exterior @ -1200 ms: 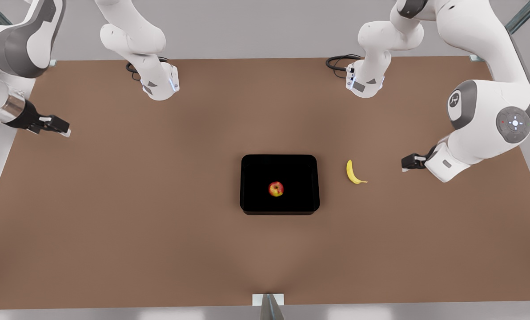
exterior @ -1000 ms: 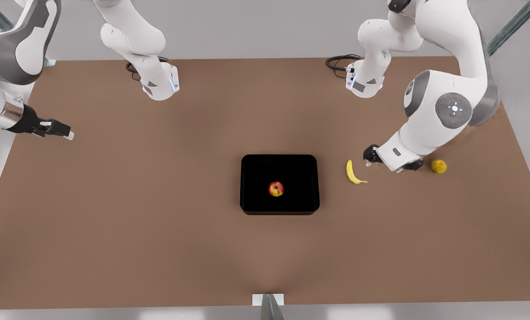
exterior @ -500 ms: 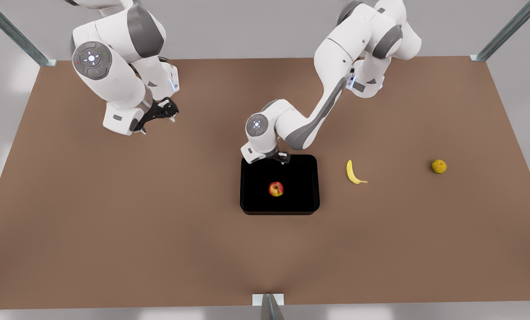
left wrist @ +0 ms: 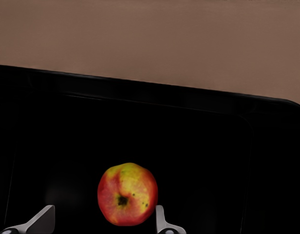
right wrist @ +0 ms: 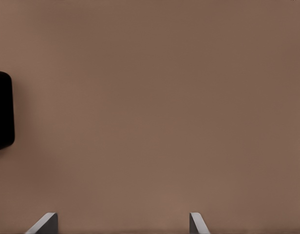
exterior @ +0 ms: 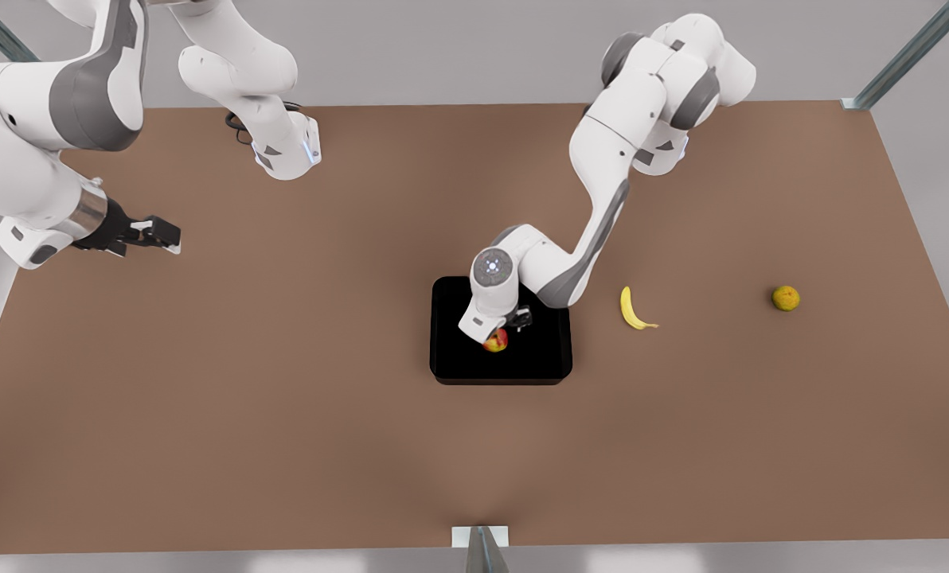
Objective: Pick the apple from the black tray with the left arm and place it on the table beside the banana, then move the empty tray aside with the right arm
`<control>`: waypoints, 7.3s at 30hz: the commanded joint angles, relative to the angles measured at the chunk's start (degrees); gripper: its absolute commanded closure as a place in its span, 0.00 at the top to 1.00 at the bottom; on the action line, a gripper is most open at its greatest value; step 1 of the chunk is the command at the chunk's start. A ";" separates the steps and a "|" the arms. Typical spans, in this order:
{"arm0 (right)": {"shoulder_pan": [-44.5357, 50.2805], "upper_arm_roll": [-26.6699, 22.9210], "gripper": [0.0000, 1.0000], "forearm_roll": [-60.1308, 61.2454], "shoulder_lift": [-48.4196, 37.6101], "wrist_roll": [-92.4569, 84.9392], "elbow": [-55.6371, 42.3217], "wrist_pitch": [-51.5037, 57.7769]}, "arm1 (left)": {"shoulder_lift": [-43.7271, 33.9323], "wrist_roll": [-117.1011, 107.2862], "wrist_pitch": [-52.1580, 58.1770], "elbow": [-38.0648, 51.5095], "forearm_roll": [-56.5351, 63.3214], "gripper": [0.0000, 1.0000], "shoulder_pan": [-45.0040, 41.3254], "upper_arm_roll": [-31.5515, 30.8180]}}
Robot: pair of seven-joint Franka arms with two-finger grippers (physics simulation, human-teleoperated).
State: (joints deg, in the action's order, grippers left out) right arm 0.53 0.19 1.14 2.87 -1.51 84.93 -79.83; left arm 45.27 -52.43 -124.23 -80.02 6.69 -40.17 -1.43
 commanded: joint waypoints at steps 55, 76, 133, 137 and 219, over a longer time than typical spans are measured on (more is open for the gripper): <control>7.38 0.08 1.00 0.00 -0.06 0.28 -0.03 0.11 | -12.23 13.05 17.26 -5.50 3.86 0.65 6.77 0.03; 22.93 5.18 1.00 8.09 18.31 50.64 -3.01 -19.84 | -16.01 71.42 -17.63 -32.13 4.04 0.66 38.24 1.70; 34.27 4.91 0.97 -6.24 42.31 48.62 -2.58 -38.21 | -30.24 49.53 27.11 -4.27 -9.94 1.00 32.88 10.75; 34.27 4.91 0.97 -6.15 42.31 48.62 0.06 -42.51 | -30.24 49.53 27.19 -4.36 -9.94 1.00 32.88 10.66; -0.53 -3.09 0.00 -5.97 23.06 -22.13 -3.45 -1.03 | -29.19 49.53 26.58 0.04 -10.64 1.00 33.67 11.10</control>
State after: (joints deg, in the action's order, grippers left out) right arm 1.89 -4.93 -1.48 26.00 -1.68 81.54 -81.21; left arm 16.08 -2.62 -97.46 -80.38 -3.92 -6.65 9.51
